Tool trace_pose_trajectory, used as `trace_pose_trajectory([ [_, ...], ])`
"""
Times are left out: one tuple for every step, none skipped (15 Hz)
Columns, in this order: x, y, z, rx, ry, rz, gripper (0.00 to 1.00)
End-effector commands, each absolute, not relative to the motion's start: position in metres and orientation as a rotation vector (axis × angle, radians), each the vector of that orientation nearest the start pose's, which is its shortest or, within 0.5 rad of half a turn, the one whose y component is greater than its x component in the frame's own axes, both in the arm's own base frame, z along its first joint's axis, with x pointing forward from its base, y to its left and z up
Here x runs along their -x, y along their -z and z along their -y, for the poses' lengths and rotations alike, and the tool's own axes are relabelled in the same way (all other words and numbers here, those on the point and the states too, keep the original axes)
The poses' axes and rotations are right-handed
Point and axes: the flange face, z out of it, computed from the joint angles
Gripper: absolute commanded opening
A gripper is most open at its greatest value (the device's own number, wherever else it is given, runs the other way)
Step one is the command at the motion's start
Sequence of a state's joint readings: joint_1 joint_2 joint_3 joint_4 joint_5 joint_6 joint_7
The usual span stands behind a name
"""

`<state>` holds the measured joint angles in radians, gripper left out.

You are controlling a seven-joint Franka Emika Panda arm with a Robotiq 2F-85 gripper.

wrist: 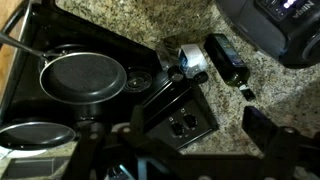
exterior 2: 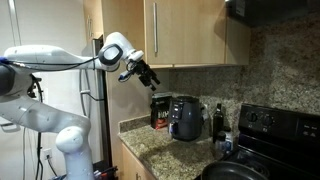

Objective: Open the right door of the top cabinet

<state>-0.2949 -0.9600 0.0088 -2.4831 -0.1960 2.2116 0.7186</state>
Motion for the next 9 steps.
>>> trace_pose_trajectory([
  [-0.315,-0.695,0.073,2.813,1.272,-1.206,1.0],
  [-0.317,-0.704,0.065,2.838,1.342,-1.178,1.0],
  [-0.317,-0.716,0.058,2.842,1.434,-1.157,1.0],
  [-0.317,-0.726,0.052,2.843,1.524,-1.128,1.0],
  [-0.315,-0.737,0.045,2.83,1.623,-1.104,1.0],
  [-0.312,-0.746,0.041,2.814,1.719,-1.083,1.0],
  [-0.307,-0.756,0.038,2.782,1.818,-1.066,1.0],
  [-0.302,-0.764,0.037,2.749,1.909,-1.061,1.0],
  [-0.298,-0.772,0.037,2.706,2.0,-1.069,1.0],
])
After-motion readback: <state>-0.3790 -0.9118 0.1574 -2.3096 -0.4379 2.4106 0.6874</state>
